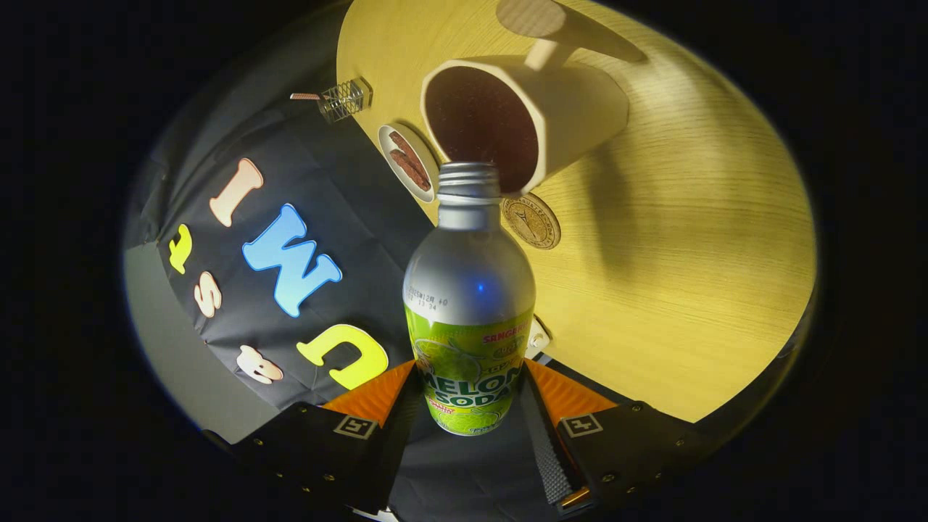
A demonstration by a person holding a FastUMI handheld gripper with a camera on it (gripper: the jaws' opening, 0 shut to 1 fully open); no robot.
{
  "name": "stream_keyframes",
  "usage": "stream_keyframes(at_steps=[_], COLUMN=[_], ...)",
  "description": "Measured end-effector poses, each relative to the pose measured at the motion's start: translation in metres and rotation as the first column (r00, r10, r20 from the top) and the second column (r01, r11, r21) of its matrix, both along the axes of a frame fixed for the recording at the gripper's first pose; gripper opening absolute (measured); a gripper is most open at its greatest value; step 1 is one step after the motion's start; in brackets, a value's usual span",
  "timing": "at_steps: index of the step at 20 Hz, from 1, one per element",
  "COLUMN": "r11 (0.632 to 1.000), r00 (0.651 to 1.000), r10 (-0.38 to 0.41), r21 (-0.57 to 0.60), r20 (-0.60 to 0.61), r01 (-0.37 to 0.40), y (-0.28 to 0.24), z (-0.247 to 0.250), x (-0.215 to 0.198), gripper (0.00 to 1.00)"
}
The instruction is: Take the bottle from table, then pour the juice into the cup, finally place the bottle on the coaster
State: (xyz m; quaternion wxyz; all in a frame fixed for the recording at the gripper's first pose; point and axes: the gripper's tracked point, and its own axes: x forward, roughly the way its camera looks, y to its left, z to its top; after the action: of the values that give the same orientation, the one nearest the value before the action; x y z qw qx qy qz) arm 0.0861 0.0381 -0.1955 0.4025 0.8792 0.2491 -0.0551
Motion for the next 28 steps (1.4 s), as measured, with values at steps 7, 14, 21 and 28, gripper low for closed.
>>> stream_keyframes(at_steps=[7,14,21,28], r11=[0.999,0.998,0.999,0.968], r00=[1.000,1.000,0.999,0.991], r10=[0.015,0.030,0.041,0.128], r21=[0.042,0.063,0.025,-0.222], r20=[-0.002,0.001,0.023,0.044], r01=[-0.015,-0.030,-0.042,-0.115], y=[-0.003,0.000,0.000,0.010], z=[0.010,0.018,0.019,-0.011], x=[0.003,-0.001,0.001,-0.018], gripper=[0.77,0.77,0.77,0.77])
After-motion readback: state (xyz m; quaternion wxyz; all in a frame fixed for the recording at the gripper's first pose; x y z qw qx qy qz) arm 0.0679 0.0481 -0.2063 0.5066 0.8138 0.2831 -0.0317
